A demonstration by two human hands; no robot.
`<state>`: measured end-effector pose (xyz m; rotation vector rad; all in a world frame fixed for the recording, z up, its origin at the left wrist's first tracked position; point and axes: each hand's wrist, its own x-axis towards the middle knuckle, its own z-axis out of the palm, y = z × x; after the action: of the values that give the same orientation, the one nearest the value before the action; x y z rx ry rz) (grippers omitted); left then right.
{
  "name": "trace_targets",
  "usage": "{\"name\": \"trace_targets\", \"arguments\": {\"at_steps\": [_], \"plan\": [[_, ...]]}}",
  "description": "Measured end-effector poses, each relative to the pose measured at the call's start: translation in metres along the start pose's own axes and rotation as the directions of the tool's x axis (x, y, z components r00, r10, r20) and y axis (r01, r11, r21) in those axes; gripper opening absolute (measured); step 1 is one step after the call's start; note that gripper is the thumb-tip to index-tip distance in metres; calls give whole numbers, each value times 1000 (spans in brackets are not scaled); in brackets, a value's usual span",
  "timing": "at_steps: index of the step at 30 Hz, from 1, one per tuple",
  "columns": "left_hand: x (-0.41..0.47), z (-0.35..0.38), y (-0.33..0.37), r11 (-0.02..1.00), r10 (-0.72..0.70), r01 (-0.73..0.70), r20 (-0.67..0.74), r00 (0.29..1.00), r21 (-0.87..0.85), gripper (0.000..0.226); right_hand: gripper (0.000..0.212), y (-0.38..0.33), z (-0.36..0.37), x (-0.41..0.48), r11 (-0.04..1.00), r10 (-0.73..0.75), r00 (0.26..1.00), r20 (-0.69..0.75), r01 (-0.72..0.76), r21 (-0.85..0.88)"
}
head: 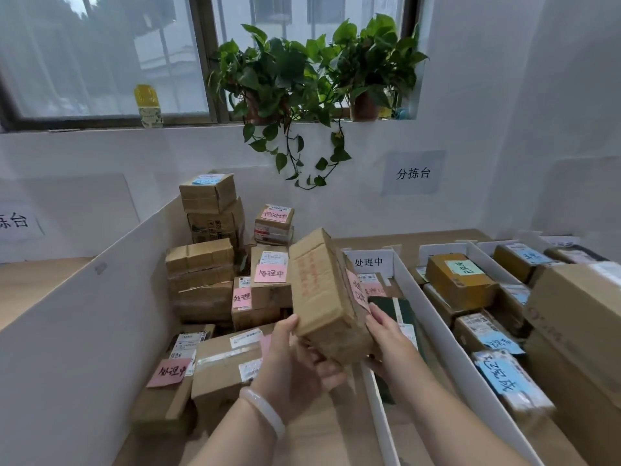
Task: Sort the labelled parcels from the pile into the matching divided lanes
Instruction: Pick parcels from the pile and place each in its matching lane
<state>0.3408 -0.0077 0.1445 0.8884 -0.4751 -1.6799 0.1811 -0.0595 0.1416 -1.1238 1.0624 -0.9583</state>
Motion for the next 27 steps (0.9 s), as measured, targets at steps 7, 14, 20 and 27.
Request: {"name": "trace_targets", "arguments": {"at_steps": [7, 14, 20, 27], "plan": [[13, 20, -25, 877, 328, -248, -137, 935, 411, 29, 46, 9, -45, -24, 992, -98, 986, -136, 107, 62], [14, 41, -45, 848, 177, -194, 82, 981, 492, 79, 59, 14, -77, -54, 973, -219, 965, -145, 205, -101], [13, 56, -63, 823, 115, -198, 186, 976, 533, 50, 45, 10, -127, -61, 992, 45, 976, -213, -19, 123], [19, 75, -98, 823, 116, -144, 85, 990, 549, 68, 37, 21, -172, -74, 952, 203, 962, -181, -151, 267]]}}
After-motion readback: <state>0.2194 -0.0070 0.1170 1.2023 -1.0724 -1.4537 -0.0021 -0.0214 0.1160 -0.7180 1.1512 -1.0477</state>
